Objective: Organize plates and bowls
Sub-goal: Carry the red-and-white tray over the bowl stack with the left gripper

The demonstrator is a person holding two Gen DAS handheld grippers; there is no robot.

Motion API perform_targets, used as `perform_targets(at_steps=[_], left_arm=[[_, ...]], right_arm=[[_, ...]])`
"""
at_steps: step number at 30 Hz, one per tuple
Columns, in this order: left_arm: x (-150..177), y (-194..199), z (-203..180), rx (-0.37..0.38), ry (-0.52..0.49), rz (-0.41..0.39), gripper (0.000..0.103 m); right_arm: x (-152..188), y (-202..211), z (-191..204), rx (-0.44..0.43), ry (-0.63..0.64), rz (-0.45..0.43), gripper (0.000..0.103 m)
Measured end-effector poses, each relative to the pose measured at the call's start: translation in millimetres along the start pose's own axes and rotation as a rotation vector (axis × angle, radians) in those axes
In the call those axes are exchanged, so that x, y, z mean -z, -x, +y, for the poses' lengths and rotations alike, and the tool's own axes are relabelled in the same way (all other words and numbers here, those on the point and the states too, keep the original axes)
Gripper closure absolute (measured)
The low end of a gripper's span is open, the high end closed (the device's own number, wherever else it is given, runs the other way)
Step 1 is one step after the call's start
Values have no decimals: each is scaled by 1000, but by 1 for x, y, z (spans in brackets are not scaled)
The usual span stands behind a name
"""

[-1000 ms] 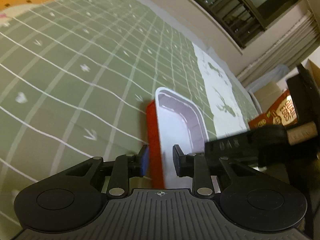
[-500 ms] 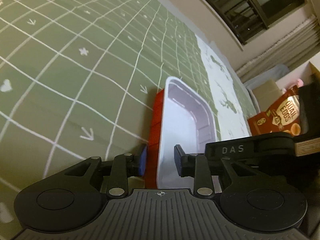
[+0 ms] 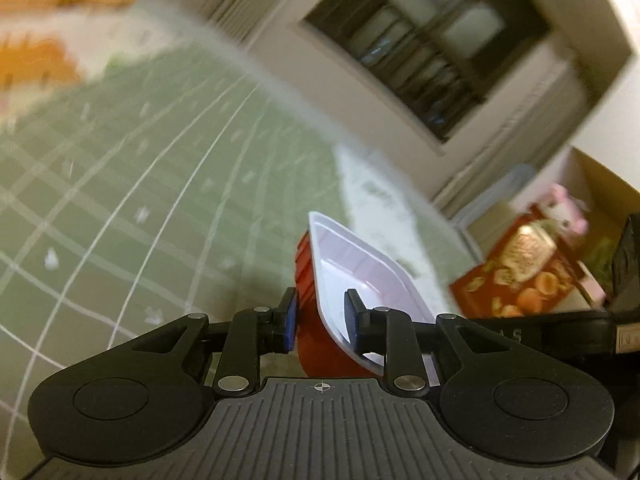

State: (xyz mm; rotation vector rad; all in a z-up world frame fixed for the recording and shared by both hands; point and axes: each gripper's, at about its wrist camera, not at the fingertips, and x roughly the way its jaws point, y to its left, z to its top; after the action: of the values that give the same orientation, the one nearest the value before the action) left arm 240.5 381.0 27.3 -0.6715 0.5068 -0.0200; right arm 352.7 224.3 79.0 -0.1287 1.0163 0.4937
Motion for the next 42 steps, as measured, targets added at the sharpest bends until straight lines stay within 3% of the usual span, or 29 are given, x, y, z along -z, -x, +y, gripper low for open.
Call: perform_targets(at_steps=[4,8,12,16,18,21,24,27,33,38,42], left_arm=[[10,46,-55,67,-80,-42,76],[16,54,-99,166,-59,56,71],[25,45,-134,201,-97,116,71],[54,36,-158,180,-189,153,71],[67,25,-166,163,-245,189,71],[84,12,-161,132,-260,248,71],[92,0,-154,96,-257,302,72],[92,-5,-143,90,-227,331,73],[77,1,-135,98,-190,295,75],[74,-6,-129,90,-161,311,75],[78,-15,-129,95,-165,354,75]], right_arm=[[26,84,-21,-50,23,-133,76],[58,147,-55,-52,16,-211,76],[86,173,-93,-46,-53,-249,75],[120,168,-121,-52,-108,-248,75],[139,156,-128,-14,-107,-275,75],[160,137,-137,22,-129,-302,73],[173,122,-142,5,-171,-306,73],[179,110,-147,-19,-215,-294,72],[171,96,-145,-13,-222,-259,72],[169,104,-142,15,-232,-308,72],[169,99,-143,11,-263,-299,72]])
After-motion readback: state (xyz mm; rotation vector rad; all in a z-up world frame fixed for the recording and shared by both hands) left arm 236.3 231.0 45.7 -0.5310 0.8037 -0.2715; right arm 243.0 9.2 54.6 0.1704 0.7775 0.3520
